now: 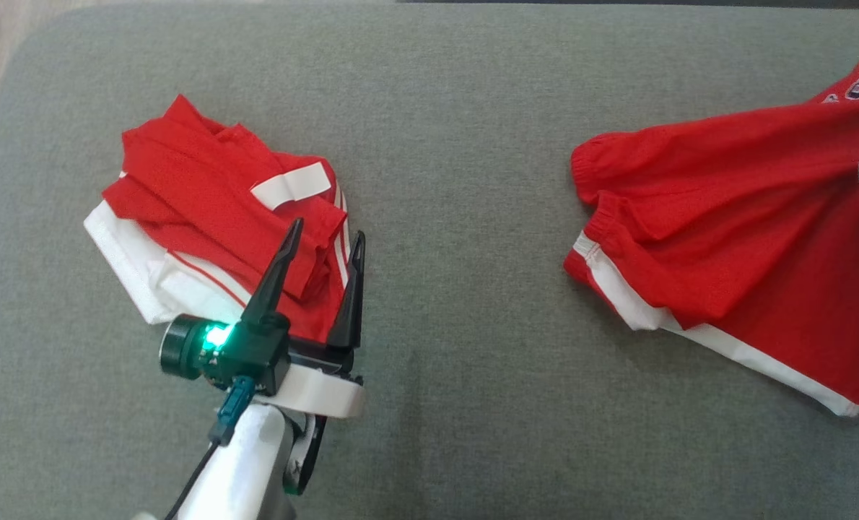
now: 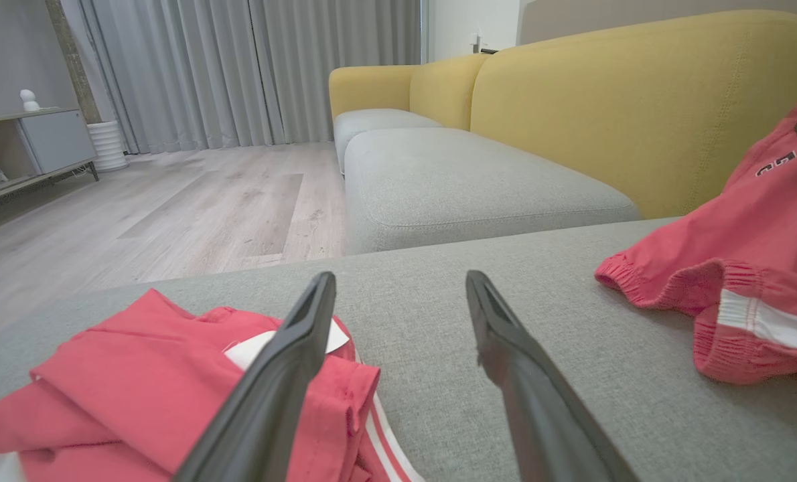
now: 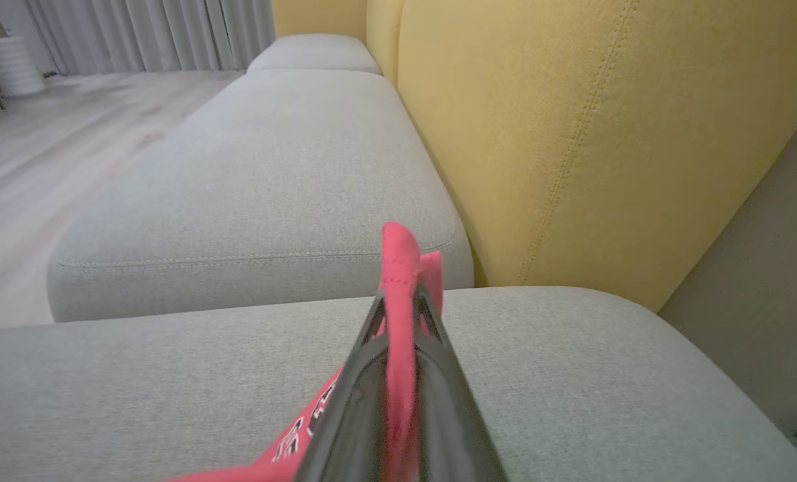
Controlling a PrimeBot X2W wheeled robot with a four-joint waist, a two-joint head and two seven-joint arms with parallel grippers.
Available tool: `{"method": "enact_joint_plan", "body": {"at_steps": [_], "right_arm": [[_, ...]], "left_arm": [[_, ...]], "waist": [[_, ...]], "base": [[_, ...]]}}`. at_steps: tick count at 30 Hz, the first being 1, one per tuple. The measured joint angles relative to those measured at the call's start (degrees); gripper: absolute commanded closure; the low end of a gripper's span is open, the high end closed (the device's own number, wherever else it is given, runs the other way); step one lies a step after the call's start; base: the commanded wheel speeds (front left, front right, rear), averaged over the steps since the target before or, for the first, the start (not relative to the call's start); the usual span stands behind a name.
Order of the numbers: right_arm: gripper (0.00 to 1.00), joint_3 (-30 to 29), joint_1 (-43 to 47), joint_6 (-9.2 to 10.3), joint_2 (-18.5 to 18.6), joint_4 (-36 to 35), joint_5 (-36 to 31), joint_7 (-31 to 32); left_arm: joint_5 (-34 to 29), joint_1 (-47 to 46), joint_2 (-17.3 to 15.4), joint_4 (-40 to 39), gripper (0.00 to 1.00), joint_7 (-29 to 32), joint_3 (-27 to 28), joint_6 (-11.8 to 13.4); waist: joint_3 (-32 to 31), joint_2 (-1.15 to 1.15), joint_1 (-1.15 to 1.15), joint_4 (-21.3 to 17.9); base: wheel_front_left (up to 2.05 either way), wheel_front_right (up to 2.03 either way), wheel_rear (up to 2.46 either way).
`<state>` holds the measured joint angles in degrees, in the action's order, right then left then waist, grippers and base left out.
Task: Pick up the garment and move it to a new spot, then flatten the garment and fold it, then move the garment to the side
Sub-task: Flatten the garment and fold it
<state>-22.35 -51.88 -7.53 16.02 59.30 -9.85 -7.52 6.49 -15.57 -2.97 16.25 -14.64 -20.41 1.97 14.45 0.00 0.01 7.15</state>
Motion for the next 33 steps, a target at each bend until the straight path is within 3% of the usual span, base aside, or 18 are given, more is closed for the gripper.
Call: {"method": "enact_joint_plan", "body": {"at_steps": [6, 11, 16, 19, 25, 33], "right_arm": [[0.00, -6.5, -0.4, 0.00, -0.2, -0.9, -8.6, -1.5], [0.00, -7.3, 1.4, 0.00, -6.1, -4.7, -10.2, -6.1], [0.00, -3.6, 10.2, 0.00, -11.6, -15.7, -4.6, -6.7], [0.00, 0.1, 17.9, 0.00, -12.1, -23.6, 0.7, -6.8], [0.00, 7.6, 32.1, 0.00, -12.9, -32.3, 9.9, -6.9], [0.00, 14.1, 47.9, 0.00, -13.4, -38.1, 16.2, -6.9]], "left_arm": [[0.0, -0.4, 0.0, 0.2, 0.00, 0.0, 0.1, 0.1], [0.0, -0.4, 0.1, 0.2, 0.00, 0.0, 0.4, 0.3], [0.0, 0.3, 0.0, -0.2, 0.00, -0.1, 1.4, 0.5], [0.0, 1.3, 0.0, -0.4, 0.00, -0.1, 1.8, 0.5], [0.0, 2.3, -0.2, -0.7, 0.00, -0.1, 2.2, 0.4], [0.0, 3.1, -0.3, -1.2, 0.00, -0.1, 3.2, 0.0]], "waist": [[-0.3, 0.00, -0.01, 0.2], [-2.0, 0.00, -0.01, -1.3], [-3.9, 0.00, -0.01, -3.9], [-4.9, 0.00, -0.01, -5.7], [-6.2, 0.00, -0.01, -8.8], [-7.1, 0.00, -0.02, -12.2]], "base": [[0.00, 0.00, 0.00], [0.00, 0.00, 0.00], [0.00, 0.00, 0.00], [0.00, 0.00, 0.00], [0.00, 0.00, 0.00], [0.00, 0.00, 0.00]]}}
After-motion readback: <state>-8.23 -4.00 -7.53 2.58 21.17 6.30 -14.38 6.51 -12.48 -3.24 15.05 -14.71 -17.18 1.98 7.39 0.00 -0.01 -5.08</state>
